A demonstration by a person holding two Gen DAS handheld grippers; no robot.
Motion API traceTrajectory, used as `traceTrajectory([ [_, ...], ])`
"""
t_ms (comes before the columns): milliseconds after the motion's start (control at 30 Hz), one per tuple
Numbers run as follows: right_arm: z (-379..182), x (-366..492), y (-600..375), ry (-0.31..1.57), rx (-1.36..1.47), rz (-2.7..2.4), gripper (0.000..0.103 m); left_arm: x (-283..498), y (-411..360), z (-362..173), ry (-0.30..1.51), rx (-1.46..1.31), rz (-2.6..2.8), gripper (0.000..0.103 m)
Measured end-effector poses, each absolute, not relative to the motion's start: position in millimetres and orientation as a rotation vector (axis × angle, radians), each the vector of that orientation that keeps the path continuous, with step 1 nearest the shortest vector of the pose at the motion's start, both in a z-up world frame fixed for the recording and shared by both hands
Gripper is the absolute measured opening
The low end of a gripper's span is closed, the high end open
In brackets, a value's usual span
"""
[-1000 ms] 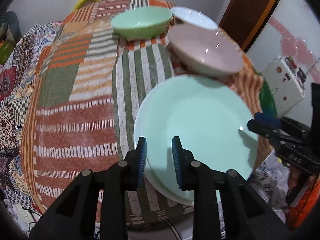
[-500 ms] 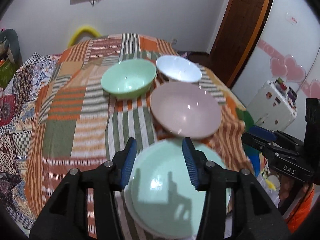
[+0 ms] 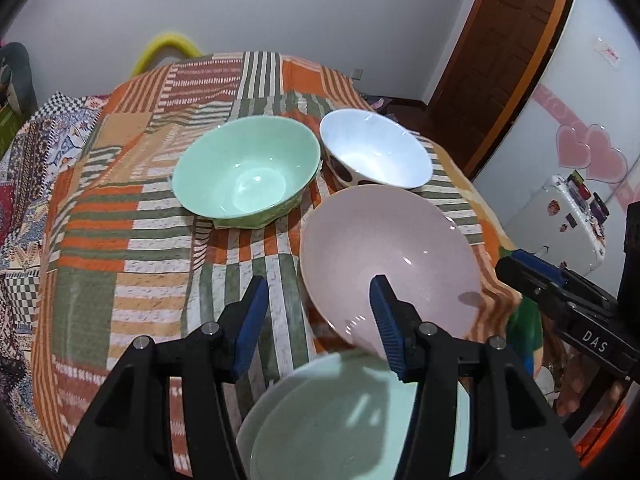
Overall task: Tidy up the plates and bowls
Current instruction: 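Move both grippers to the pale pink bowl rim and close them, then lift the pink bowl with both grippers and carry it toward the plate stack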
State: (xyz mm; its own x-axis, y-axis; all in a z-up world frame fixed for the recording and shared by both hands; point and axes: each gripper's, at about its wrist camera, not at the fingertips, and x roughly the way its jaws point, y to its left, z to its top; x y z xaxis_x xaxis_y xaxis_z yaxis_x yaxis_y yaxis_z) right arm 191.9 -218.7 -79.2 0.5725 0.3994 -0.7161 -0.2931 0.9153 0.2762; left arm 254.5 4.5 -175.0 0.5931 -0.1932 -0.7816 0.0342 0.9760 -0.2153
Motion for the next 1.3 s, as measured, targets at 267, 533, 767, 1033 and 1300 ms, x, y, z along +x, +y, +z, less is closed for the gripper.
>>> traceTrajectory([
  [267,-99.8,214.2,-216.8,0.921,0.151,0.405,0.047,279.5,8.3,-199.0,0.952,-0.212,-0.131,0.052],
  [533,-116.3,220.8,-221.1,0.962,0.212,0.421,0.035,293.9,8.8,-218.0,0.978,-0.226,-0.15,0.021],
  [767,-120.6,221.6,-217.6,0.978,0.232,0.451,0.013,295.0,6.5,-225.2,0.972,-0.23,-0.157,0.01],
  [1033,-117.6,218.8,-217.1,0.983,0.234,0.442,0.012,289.6,4.2,-220.5,0.978,-0.227,-0.153,0.01],
  [1300,-107.5,214.2,-218.7,0.973,0.226,0.435,0.012,276.7,3.9,-207.8,0.962,-0.227,-0.158,0.01],
])
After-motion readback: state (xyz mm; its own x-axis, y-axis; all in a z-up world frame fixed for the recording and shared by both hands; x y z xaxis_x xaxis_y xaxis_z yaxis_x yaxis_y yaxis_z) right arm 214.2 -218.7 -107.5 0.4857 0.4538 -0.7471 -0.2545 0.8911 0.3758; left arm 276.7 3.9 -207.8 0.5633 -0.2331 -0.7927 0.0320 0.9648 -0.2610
